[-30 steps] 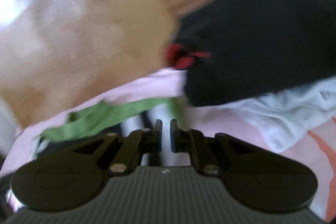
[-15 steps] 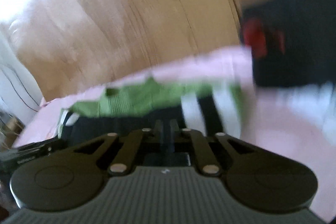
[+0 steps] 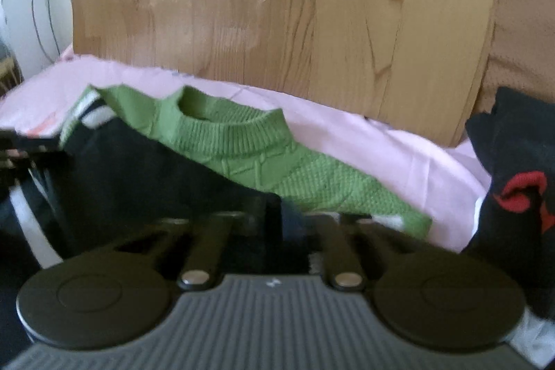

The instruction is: Fold small clothes

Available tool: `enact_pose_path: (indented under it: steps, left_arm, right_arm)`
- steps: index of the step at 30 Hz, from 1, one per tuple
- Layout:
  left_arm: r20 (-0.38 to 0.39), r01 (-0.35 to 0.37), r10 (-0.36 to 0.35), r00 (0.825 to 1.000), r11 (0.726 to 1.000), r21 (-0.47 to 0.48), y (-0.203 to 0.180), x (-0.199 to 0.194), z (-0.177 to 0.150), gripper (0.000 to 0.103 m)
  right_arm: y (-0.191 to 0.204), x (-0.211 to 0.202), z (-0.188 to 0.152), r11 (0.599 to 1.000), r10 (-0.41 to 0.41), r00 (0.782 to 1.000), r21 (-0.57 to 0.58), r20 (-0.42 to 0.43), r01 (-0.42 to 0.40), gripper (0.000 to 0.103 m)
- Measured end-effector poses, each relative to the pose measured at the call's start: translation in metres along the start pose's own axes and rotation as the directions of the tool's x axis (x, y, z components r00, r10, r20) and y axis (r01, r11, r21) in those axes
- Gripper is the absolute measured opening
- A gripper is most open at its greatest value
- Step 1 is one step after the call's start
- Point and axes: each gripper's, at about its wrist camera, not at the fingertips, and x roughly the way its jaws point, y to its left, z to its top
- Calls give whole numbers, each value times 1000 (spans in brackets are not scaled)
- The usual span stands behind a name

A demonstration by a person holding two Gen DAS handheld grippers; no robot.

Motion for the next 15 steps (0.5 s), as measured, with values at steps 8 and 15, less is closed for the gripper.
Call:
enact_pose_path:
  steps: [8,15]
  left_arm:
    - [2,-20,20,1000,1000,9,-1,0,-1,42]
    - [24,-58,58,998,998,-24,6,-3,1,41]
  right_arm:
    - [0,16,4,994,-111,993,19,45,110,17]
    - [-15,-45,-16,990,-14,990,141,138,-6,29]
